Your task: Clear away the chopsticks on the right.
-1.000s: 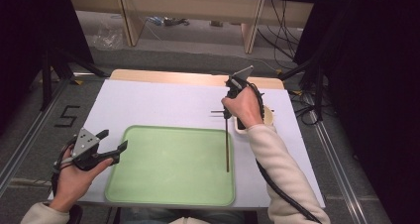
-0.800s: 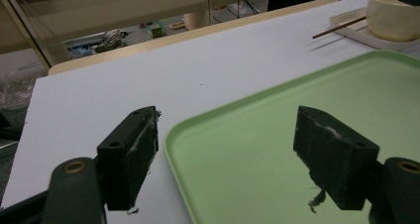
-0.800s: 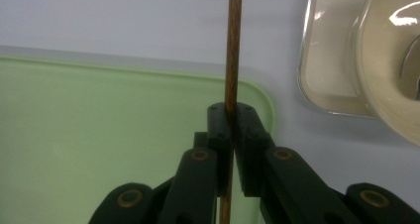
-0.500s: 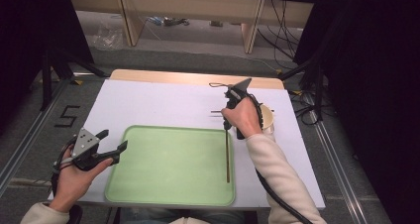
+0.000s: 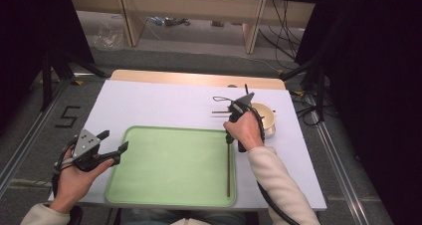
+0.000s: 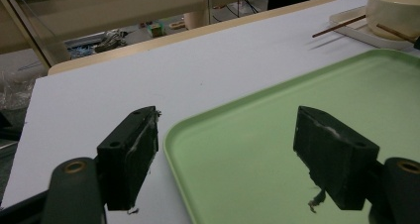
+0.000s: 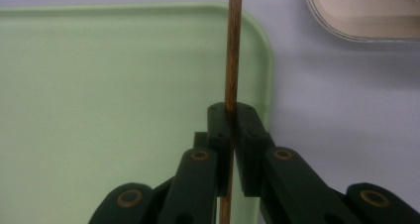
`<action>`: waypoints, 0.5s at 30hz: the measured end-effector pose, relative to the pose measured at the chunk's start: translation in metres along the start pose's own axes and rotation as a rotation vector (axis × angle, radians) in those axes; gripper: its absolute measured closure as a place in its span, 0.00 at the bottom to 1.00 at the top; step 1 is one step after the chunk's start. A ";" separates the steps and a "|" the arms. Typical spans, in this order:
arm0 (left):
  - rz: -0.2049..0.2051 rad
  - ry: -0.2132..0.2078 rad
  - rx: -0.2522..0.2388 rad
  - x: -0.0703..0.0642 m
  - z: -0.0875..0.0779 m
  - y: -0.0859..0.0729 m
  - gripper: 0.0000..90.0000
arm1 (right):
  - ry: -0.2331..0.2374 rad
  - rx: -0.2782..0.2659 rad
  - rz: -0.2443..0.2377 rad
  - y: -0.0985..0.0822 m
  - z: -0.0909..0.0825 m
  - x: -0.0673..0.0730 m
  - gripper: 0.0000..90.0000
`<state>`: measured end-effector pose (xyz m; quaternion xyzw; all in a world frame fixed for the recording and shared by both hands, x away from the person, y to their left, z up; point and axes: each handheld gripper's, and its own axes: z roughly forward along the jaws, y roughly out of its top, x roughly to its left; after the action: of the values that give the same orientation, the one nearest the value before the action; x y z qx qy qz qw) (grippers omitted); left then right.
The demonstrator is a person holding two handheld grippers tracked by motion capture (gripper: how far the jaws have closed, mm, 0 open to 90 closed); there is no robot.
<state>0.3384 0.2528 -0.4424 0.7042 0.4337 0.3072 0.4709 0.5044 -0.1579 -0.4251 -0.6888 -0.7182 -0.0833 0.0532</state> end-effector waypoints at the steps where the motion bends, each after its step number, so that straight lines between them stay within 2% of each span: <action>1: 0.001 0.002 0.002 0.000 0.000 0.000 0.28 | -0.010 -0.011 -0.031 0.000 0.002 -0.002 0.97; 2: 0.002 0.003 0.003 0.000 0.000 0.000 0.28 | -0.006 0.012 0.029 -0.001 0.002 0.002 0.97; 3: 0.001 0.003 0.002 0.000 0.000 0.000 0.28 | -0.005 -0.007 -0.038 -0.001 0.005 -0.002 0.97; 4: 0.001 0.003 0.003 0.000 0.000 0.000 0.28 | -0.010 -0.007 -0.047 -0.001 0.006 -0.003 0.97; 6: 0.001 0.003 0.001 0.000 0.000 0.000 0.28 | -0.014 0.030 0.032 -0.003 0.006 0.003 0.97; 7: 0.001 0.002 0.001 0.000 0.000 0.000 0.28 | -0.028 0.019 -0.014 -0.003 0.007 0.001 0.97; 9: 0.001 0.003 0.001 0.000 -0.001 0.000 0.28 | -0.027 0.035 0.003 -0.005 0.011 0.001 0.97; 11: 0.002 0.003 0.002 0.000 0.000 0.000 0.28 | -0.024 0.055 -0.010 -0.004 0.012 0.000 0.97; 13: 0.002 0.001 0.003 0.000 0.000 0.000 0.28 | -0.025 0.080 0.031 -0.006 0.014 0.001 0.97; 14: 0.002 0.001 0.005 0.000 0.000 0.000 0.28 | -0.026 0.072 -0.001 -0.005 0.015 -0.001 0.97; 15: -0.001 -0.002 0.004 0.000 0.000 0.000 0.28 | -0.025 0.085 -0.002 -0.005 0.014 -0.002 0.97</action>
<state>0.3387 0.2528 -0.4428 0.7052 0.4341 0.3053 0.4701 0.4998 -0.1569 -0.4398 -0.6861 -0.7224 -0.0441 0.0732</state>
